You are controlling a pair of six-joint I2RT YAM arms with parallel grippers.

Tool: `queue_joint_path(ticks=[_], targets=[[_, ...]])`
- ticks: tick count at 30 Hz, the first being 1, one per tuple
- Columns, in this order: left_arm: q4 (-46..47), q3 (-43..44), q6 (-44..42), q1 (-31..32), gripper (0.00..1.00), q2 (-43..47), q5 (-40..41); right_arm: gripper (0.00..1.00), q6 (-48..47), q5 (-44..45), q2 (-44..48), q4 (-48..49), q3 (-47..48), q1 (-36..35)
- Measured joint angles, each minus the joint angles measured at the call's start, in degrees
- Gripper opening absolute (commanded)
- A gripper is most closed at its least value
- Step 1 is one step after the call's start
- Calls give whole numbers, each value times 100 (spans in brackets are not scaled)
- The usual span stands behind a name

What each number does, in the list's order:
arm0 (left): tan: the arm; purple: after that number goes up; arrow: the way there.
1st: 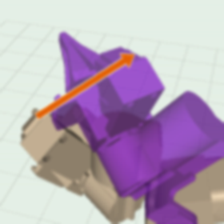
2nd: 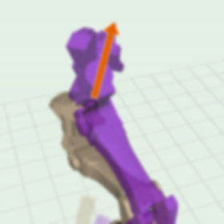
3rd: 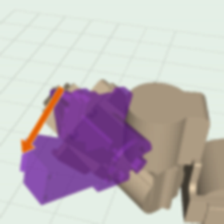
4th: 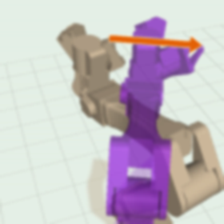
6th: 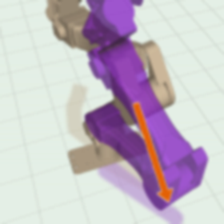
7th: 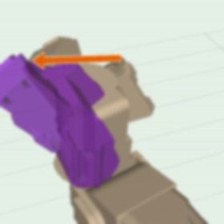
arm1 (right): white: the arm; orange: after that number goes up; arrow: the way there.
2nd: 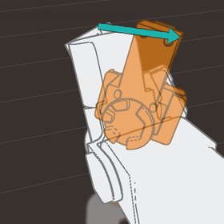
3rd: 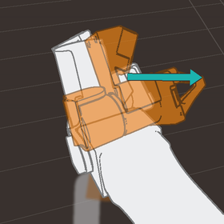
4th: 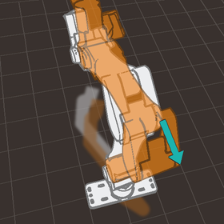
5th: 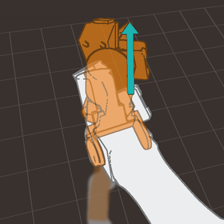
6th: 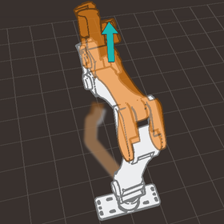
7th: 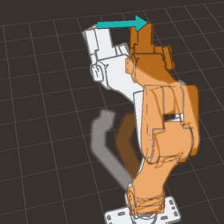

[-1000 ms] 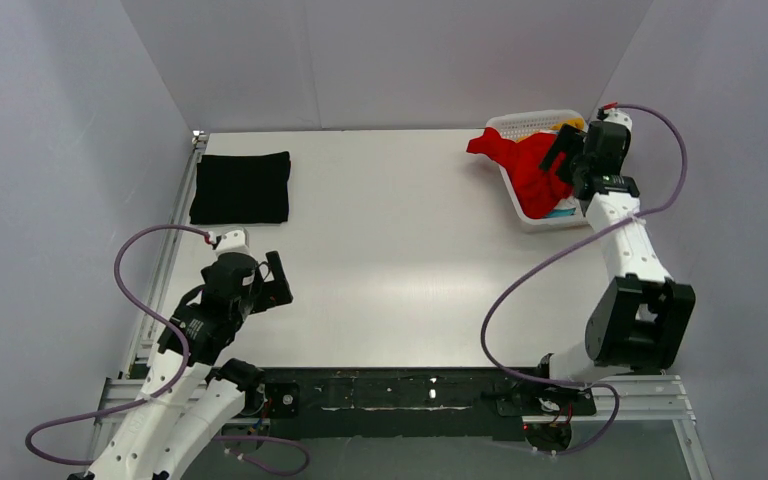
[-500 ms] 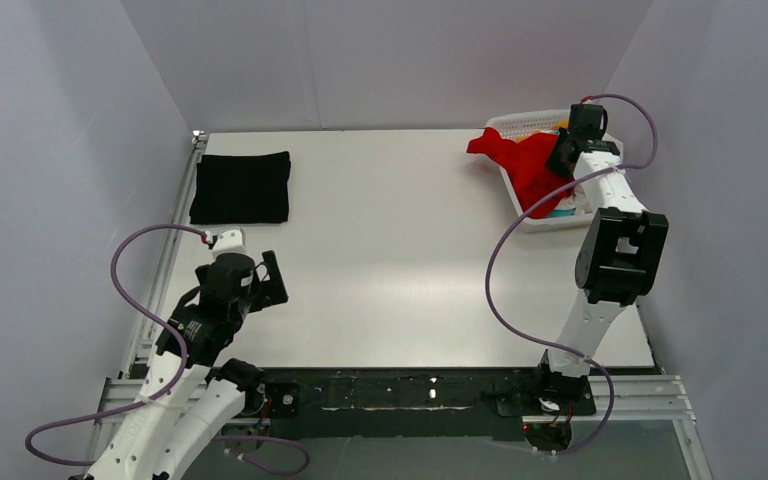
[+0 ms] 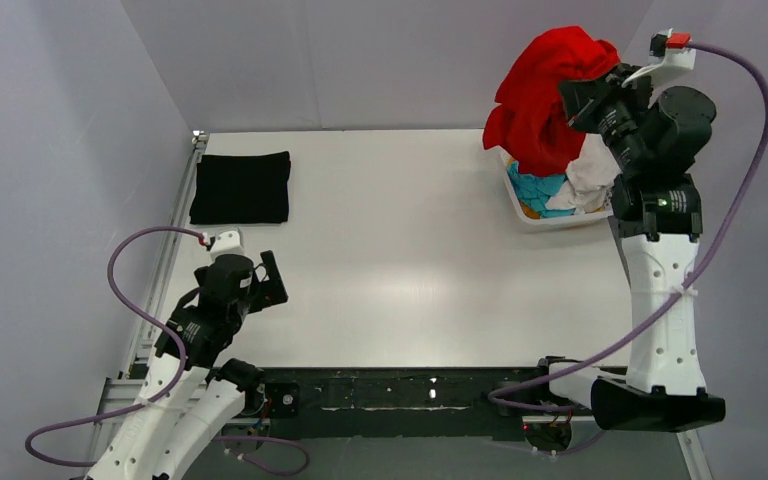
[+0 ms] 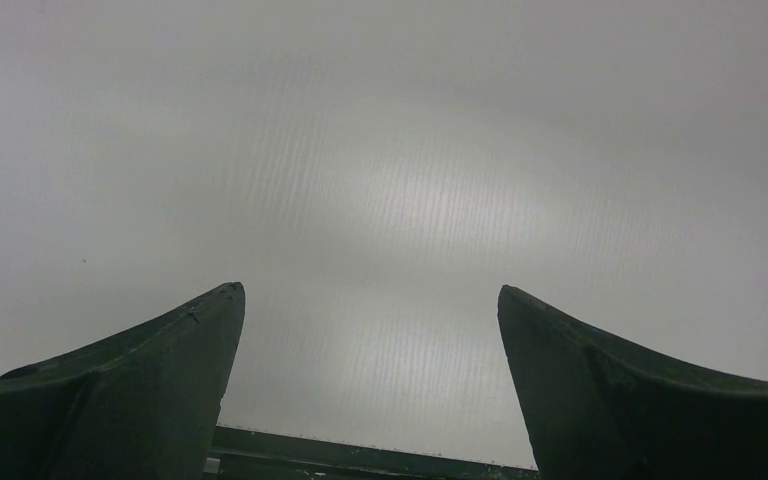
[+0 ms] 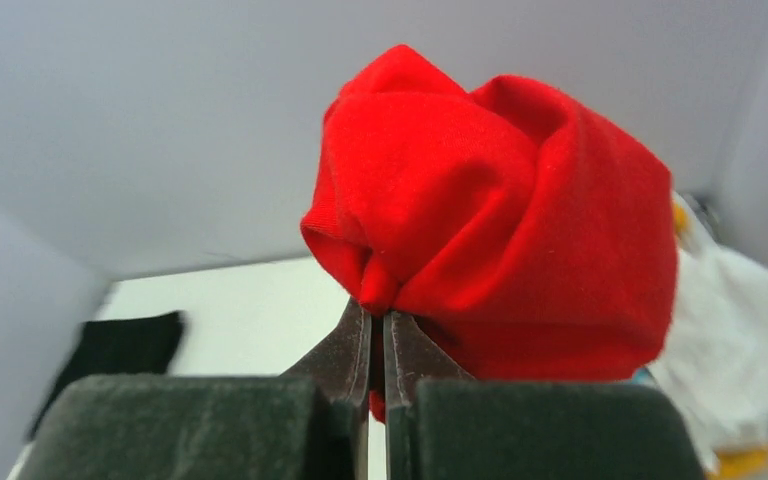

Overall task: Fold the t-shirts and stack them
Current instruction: Move the tshirt to the center of the board

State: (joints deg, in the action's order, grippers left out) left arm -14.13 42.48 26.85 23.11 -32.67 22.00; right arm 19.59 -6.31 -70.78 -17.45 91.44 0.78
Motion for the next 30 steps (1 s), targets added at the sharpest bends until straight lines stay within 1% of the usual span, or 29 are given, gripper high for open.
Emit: queue_joint_path(ticks=[3, 7, 12, 13, 15, 18, 20, 21, 22, 24, 25, 26, 27, 28, 30], targets=[[-2, 0, 50, 0, 99, 44, -2, 1, 216, -741, 396, 195, 387, -352], [-9, 0, 140, 0, 100, 103, -7, 1, 466, -1646, 485, 363, 817, -1121], [-153, 22, 251, 0, 99, 92, -15, 1, 763, -2282, 518, 446, 756, -1755], [-227, 83, 321, 0, 100, 74, -24, 1, 957, -2476, 560, 540, 505, -2028], [-293, 122, 367, 0, 99, 55, -39, 1, 1119, -2398, 638, 837, 94, -2131], [-348, 190, 426, 0, 100, -4, -72, 1, 1244, -1950, 785, 872, -693, -2205], [-391, 216, 450, 0, 100, -44, -109, 1, 1342, -1432, 793, 796, -1320, -2221], [-420, 227, 472, 0, 100, -90, -146, 3, 1408, -1145, 789, 732, -1714, -2216], [-426, 232, 483, 0, 99, -125, -164, 10, 1473, -922, 782, 688, -2098, -2210], [-448, 243, 509, 0, 100, -260, -227, 35, 1582, -538, 743, 581, -2876, -2168], [-455, 251, 527, 0, 99, -363, -289, 54, 1655, -367, 691, 485, -3276, -2127], [-463, 258, 540, 0, 100, -487, -363, 69, 1720, -146, 601, 304, -3681, -2068], [-461, 258, 557, 0, 100, -597, -422, 76, 1790, 66, 496, 81, -3956, -2009], [-457, 260, 584, 0, 99, -769, -535, 79, 1773, 319, 385, -175, -4164, -1952], [-435, 264, 619, 0, 99, -1021, -717, 82, 1755, 785, 295, -647, -4245, -1873]])
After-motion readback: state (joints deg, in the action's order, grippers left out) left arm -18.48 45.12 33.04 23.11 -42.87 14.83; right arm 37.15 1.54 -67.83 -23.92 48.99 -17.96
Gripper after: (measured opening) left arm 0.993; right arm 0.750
